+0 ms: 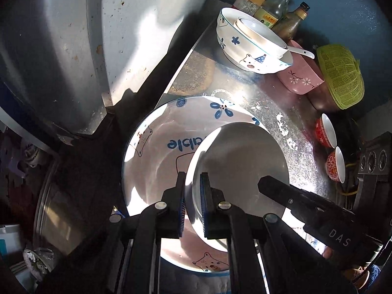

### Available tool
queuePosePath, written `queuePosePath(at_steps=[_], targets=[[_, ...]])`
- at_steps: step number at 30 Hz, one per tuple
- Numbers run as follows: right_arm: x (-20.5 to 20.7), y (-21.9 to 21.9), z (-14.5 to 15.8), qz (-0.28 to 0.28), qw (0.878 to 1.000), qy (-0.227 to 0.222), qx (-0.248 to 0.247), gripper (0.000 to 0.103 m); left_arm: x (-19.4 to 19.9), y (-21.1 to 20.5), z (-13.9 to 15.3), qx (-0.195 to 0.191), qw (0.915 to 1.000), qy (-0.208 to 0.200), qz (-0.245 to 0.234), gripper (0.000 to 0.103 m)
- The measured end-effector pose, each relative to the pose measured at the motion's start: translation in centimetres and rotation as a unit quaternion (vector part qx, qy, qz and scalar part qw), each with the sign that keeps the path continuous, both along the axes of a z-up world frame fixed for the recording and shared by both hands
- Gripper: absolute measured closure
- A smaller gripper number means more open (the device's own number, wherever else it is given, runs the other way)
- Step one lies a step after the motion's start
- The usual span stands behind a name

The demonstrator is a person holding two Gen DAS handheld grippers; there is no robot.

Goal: Organize plates and bowls
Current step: 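Lift the bowl and carry it over the plate stack, then lower the bowl into the top bear plate and open the right gripper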

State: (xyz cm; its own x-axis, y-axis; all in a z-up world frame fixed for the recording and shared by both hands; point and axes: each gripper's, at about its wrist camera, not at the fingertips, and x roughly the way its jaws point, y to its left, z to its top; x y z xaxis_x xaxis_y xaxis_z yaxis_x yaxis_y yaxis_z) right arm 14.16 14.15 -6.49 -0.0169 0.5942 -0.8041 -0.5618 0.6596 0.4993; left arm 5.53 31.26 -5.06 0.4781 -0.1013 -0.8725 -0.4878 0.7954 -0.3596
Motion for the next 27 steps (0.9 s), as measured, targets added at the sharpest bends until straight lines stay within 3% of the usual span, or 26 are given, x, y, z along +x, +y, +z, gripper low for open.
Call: queuePosePath(at_steps=[22,24,26,27], targets=[[0.1,0.2,-0.9,0.009,1.000,0.006,-0.002,0.084,0.1,0.2,-0.2,-0.001,0.9999,0.004,0.013,0.093],[0.2,0.0,-0.8,0.005,1.000,0.005,0.001,0.084,0.0,0.2,0.2,0.004,0.9999,0.000,0.016,0.090],[0.2,-0.2,-0.4,0.002,1.000,0.001,0.005,0.084,-0.1,0.3,0.6,0.012,0.9997,-0.002,0.020,0.079],[0.2,-0.3,-0.3,0.002,1.000,0.000,0.006,0.084,-0.2,0.3,0.8,0.014,0.9996,-0.003,0.023,0.069]])
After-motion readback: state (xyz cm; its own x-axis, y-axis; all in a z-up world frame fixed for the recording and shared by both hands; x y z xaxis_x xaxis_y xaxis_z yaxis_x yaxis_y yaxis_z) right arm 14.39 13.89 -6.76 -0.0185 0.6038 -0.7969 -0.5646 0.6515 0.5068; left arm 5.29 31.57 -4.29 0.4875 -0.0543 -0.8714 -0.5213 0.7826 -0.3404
